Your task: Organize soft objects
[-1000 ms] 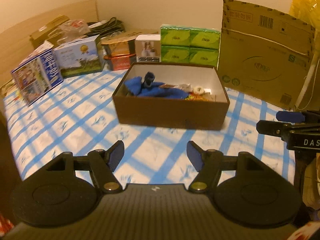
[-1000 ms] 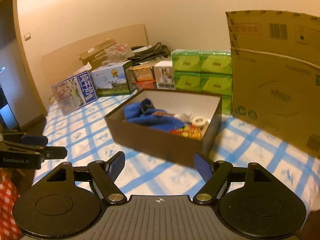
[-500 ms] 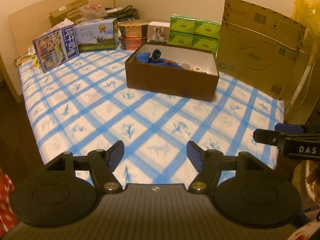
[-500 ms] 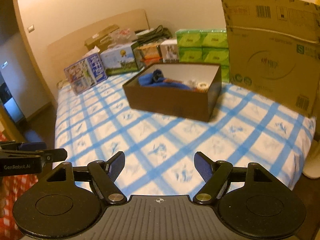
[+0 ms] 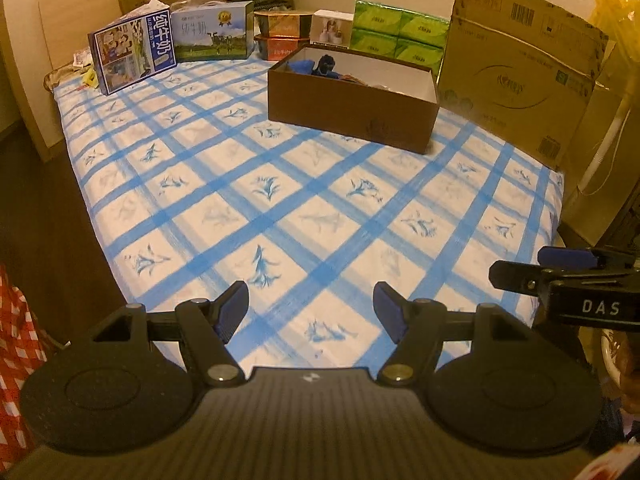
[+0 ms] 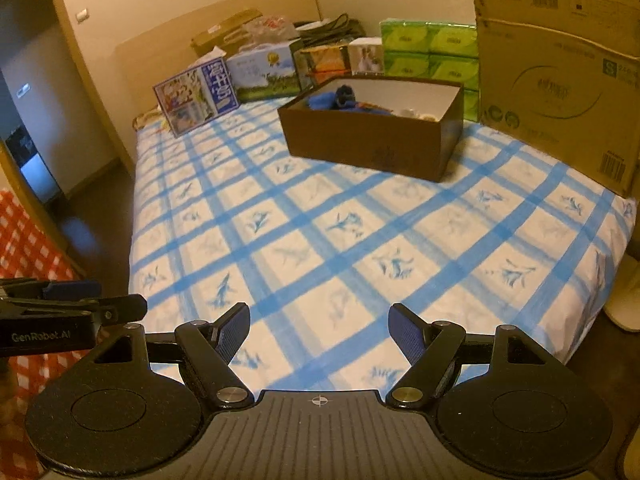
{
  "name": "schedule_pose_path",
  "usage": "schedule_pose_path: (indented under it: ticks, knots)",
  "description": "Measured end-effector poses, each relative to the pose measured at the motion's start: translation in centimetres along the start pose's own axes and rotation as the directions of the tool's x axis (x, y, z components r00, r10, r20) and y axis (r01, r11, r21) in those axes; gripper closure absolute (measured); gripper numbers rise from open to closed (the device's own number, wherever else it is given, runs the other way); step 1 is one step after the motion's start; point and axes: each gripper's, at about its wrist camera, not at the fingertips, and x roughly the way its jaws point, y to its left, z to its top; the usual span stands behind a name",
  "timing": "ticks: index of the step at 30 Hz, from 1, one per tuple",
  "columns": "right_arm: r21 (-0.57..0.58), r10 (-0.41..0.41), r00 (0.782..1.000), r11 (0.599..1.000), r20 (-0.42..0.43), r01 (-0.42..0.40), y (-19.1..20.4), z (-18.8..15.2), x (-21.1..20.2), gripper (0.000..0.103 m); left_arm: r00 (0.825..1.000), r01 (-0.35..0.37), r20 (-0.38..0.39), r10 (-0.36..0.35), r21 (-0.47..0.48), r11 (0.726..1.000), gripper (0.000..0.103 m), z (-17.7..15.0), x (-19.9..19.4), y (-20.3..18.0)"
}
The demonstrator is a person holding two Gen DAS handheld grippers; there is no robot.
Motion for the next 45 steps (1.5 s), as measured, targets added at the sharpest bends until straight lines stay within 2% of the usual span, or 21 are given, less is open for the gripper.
schedule_pose_path:
  ticks: [14, 45]
  knots:
    - [-0.009, 0.008, 1.000, 1.000, -0.021, -0.008, 1.5, -1.2, 0.0, 0.027, 1.000, -0.002, -0.007, 0.002, 0.007, 1.000, 0.036, -1.1, -0.3, -0.1]
    - [-0.010, 0.004, 1.000, 1.000, -0.025, -0.004, 1.3, -1.4, 0.0, 0.027, 1.000, 0.010, -0.006, -0.010, 0.014, 1.000, 0.036, -1.2, -0.4, -0.4]
